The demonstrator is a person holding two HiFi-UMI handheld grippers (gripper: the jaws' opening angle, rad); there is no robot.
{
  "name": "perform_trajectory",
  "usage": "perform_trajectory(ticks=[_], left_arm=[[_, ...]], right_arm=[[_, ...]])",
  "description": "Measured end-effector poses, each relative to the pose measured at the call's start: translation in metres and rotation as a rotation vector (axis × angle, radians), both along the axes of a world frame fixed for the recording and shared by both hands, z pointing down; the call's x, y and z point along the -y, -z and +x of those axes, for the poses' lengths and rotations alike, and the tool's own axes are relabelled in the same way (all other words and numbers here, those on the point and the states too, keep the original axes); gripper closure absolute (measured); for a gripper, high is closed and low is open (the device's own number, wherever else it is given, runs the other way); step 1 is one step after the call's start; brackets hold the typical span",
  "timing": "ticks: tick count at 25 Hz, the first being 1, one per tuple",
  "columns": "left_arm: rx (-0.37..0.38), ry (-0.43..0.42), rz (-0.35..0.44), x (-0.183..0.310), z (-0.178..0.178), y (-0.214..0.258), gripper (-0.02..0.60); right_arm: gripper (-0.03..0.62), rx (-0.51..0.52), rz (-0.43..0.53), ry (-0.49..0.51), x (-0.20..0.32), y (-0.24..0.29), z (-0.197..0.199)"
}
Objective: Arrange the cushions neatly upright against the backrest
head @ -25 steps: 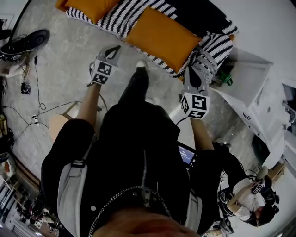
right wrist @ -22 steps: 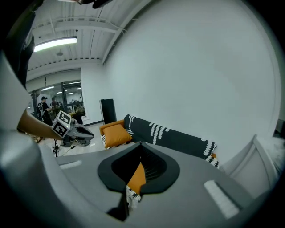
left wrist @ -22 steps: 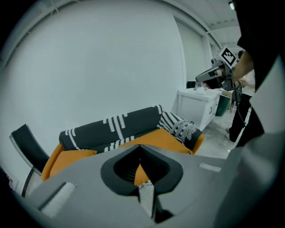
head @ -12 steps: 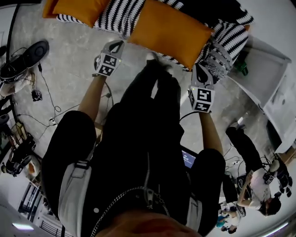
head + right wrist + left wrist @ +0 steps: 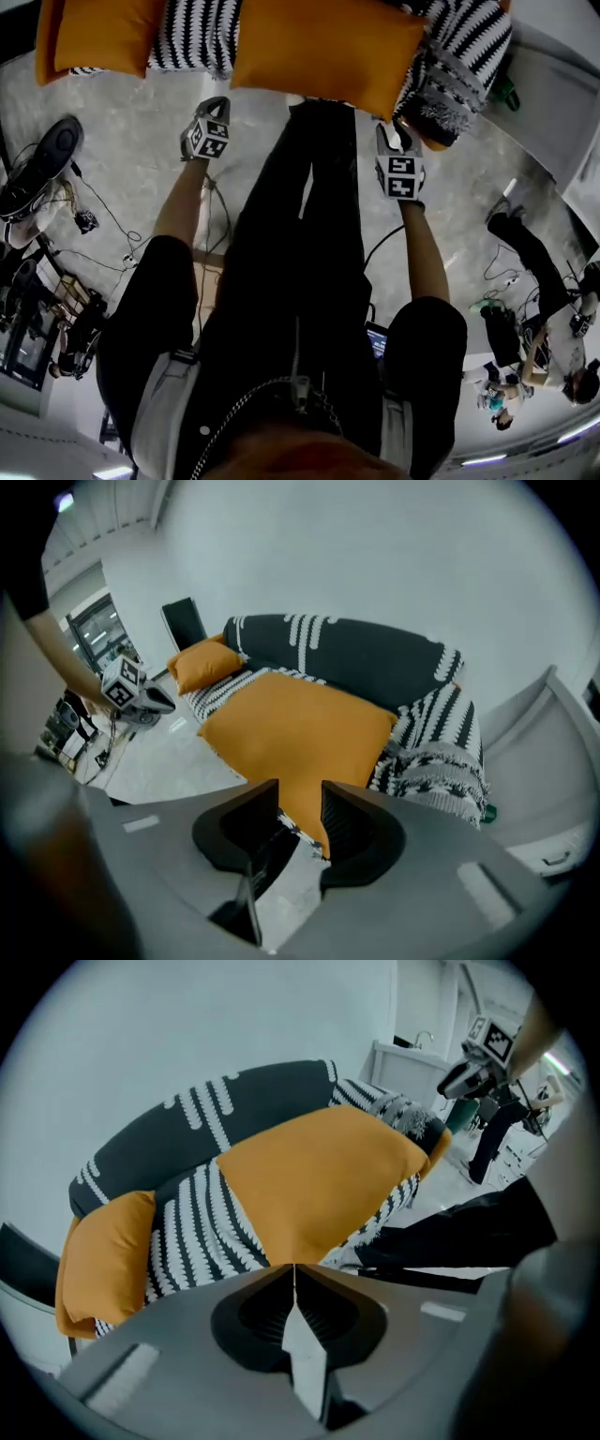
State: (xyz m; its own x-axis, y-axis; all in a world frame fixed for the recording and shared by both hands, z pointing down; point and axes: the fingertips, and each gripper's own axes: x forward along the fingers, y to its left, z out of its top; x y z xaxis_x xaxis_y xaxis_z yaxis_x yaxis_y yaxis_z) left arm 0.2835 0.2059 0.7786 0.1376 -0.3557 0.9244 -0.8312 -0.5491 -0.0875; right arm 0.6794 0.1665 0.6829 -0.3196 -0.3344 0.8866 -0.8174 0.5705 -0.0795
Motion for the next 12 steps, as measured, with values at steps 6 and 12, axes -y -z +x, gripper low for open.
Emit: perform_trajectory(ticks=[6,12], left_arm=[[0.016,-0.039,-0.104,-0.011,-0.011,-0.065,0.370],[0.042,-0.141,-0.181,-0.027,-0.023,-0.122,0.348]], right_arm=[[0.404,-0.195,-0.114,-0.018,-0.038,-0.099,0.038],[0.388,-0.303,-0.206,-0.056,-0.066,-0.175,0.052]])
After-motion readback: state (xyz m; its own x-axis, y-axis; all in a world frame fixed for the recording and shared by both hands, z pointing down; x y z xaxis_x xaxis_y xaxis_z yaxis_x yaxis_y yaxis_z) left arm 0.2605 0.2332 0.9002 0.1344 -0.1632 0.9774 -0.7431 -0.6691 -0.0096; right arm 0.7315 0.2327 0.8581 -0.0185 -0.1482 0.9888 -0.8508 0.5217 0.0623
